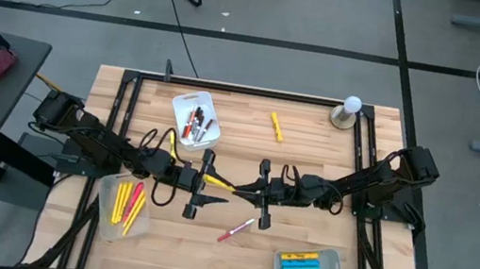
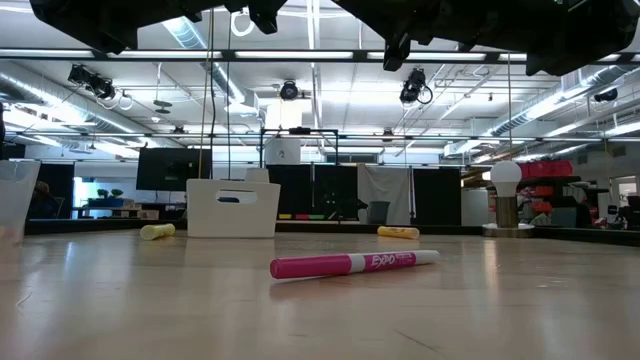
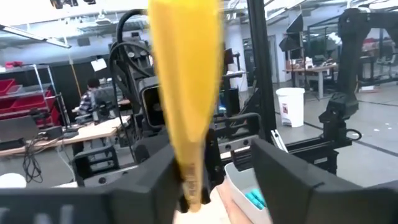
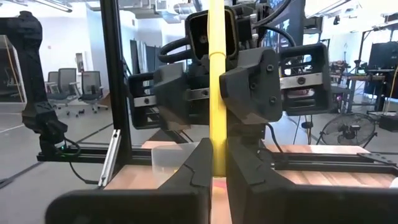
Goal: Pick & Place Markers
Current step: Put the yellow pen into the transparent bin
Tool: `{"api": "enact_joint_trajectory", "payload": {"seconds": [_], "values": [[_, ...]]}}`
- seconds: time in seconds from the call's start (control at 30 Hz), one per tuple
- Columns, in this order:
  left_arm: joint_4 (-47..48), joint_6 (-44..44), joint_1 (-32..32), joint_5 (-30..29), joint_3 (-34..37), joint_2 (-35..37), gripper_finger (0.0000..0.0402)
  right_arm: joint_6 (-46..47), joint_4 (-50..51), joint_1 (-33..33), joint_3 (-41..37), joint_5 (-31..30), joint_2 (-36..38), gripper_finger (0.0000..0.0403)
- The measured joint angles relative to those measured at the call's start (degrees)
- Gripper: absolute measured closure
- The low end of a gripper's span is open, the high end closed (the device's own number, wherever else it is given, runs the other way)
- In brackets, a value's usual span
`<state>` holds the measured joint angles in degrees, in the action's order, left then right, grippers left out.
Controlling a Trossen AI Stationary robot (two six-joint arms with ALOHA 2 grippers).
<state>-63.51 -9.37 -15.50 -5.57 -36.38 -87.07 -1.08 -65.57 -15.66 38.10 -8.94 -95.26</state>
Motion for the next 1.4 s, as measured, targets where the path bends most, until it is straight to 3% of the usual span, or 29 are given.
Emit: {"api": "enact_joint_trajectory", "payload": {"seconds": [0.23,0.33,0.43,0.53,0.6,0.73,0.83,0.93,1.0,1.17,1.4], "values": [[0.18,-0.18,-0.99,-1.73,0.00,0.09,0.0363,0.02,1.36,-0.04,0.07,0.37,0.02,0.0377],[4.24,-0.38,-3.12,-6.41,-0.59,1.30,0.0369,0.62,4.00,-0.03,0.25,0.33,0.36,0.0361],[19.58,-0.74,-6.84,-15.48,-4.59,4.95,0.0369,2.01,6.32,0.00,0.07,-0.20,0.67,0.0343],[45.29,4.10,-11.32,-26.04,-12.88,7.64,0.0369,2.14,7.61,0.07,0.01,-1.67,0.97,0.0331],[65.64,12.88,-14.20,-30.64,-19.48,8.01,0.0369,2.17,8.80,0.09,0.03,-3.14,1.11,0.0327],[104.09,43.61,-19.08,-29.83,-30.65,7.60,0.0369,2.34,10.94,0.07,0.00,-4.14,1.11,0.0327],[124.85,68.65,-23.41,-21.11,-32.04,7.23,0.0367,2.77,12.21,0.04,-0.02,-4.10,1.10,0.0330],[135.28,88.68,-28.55,-10.56,-30.69,7.30,0.0363,3.23,13.04,0.04,-0.02,-4.09,1.10,0.0333],[138.55,97.81,-32.26,-5.44,-28.56,7.26,0.0362,3.20,13.05,0.04,-0.02,-4.09,1.10,0.0335],[131.43,109.86,-36.94,4.64,-20.11,7.26,0.0361,2.99,13.00,0.04,-0.02,-4.08,1.10,0.0334],[112.28,112.60,-35.83,6.24,-8.53,7.23,0.0359,2.32,12.98,0.09,-0.02,-4.07,1.11,0.0338]]}}
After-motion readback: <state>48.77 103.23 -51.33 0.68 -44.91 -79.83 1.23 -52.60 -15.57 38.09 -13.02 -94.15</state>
